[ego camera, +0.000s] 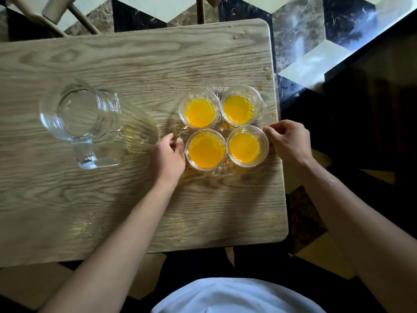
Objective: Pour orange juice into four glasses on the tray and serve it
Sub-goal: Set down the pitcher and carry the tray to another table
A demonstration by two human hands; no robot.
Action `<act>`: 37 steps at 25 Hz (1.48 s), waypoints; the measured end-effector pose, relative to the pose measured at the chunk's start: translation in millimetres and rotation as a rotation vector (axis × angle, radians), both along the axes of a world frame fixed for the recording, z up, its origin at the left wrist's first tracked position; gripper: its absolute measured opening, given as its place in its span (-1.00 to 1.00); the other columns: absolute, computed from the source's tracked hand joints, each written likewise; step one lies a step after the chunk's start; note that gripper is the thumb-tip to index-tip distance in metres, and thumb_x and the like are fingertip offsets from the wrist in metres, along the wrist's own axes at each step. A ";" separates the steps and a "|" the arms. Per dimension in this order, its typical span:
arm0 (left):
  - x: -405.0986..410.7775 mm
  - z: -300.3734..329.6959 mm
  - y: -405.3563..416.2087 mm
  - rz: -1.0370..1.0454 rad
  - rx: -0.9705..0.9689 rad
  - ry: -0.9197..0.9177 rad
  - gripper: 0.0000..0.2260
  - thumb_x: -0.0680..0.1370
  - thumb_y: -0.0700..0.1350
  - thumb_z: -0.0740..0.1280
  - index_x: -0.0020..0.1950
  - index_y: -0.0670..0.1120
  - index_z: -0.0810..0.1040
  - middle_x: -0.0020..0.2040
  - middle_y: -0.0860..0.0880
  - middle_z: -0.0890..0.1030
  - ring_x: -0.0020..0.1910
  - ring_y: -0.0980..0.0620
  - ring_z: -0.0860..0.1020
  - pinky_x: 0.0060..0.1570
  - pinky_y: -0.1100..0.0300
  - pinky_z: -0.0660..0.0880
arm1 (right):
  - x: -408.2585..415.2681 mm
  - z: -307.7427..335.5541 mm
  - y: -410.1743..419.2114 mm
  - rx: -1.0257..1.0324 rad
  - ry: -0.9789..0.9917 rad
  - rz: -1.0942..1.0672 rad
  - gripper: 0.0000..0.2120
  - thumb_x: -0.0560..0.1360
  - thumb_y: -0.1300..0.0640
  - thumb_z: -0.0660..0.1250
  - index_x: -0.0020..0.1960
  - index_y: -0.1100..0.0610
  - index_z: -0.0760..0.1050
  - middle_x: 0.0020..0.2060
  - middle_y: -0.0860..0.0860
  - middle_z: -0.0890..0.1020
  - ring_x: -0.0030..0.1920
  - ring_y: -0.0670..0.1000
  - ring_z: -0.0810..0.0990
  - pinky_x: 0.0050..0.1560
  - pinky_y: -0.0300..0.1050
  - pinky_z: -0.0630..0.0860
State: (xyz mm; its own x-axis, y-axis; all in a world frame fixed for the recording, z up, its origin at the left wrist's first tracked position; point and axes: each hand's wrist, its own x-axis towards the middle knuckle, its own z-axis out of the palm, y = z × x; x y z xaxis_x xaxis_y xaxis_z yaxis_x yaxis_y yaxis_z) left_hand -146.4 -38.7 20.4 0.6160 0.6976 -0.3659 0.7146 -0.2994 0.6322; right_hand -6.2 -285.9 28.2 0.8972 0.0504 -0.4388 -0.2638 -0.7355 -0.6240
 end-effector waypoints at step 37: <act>-3.9 6.9 -7.8 0.156 -0.039 -0.038 -0.82 0.58 -0.38 0.34 -0.04 -0.11 0.62 -0.30 0.16 0.54 -0.36 0.26 0.47 -0.45 0.56 0.35 | -2.1 9.2 -5.9 0.010 -0.118 0.072 -0.89 0.48 0.08 0.51 -0.18 0.09 0.68 -0.44 -0.18 0.61 -0.49 -0.35 0.57 -0.53 -0.51 0.37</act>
